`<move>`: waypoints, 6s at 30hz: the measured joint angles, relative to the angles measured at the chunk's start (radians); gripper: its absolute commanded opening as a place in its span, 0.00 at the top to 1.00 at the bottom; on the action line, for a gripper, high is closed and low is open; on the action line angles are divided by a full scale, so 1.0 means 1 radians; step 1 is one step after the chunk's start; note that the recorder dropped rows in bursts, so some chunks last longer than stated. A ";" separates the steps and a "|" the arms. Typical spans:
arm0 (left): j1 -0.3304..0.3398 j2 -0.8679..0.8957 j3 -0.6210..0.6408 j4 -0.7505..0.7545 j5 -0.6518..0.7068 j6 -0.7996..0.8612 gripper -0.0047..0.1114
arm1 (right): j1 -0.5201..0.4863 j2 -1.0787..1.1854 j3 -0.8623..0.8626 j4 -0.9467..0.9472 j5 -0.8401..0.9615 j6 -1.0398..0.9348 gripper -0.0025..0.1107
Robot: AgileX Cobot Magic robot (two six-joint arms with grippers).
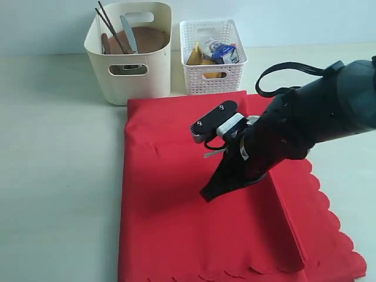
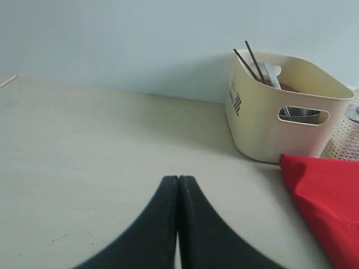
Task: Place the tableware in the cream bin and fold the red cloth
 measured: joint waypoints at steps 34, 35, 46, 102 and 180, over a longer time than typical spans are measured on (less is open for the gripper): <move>0.000 0.000 0.000 0.000 0.000 0.000 0.94 | -0.562 -0.181 0.195 -0.013 0.011 0.103 0.98; 0.000 0.000 0.000 0.000 0.000 0.000 0.94 | -0.562 -0.215 0.206 0.019 0.037 0.088 0.98; 0.000 0.000 0.000 0.000 0.000 0.000 0.94 | -0.394 -0.297 0.170 0.377 -0.012 -0.258 0.98; 0.000 0.000 0.000 0.000 0.002 0.000 0.94 | -0.644 -0.049 -0.052 -0.291 0.224 0.331 0.98; 0.000 0.000 0.000 0.000 0.002 0.000 0.94 | -0.645 -0.973 0.337 0.507 -0.233 -0.258 0.98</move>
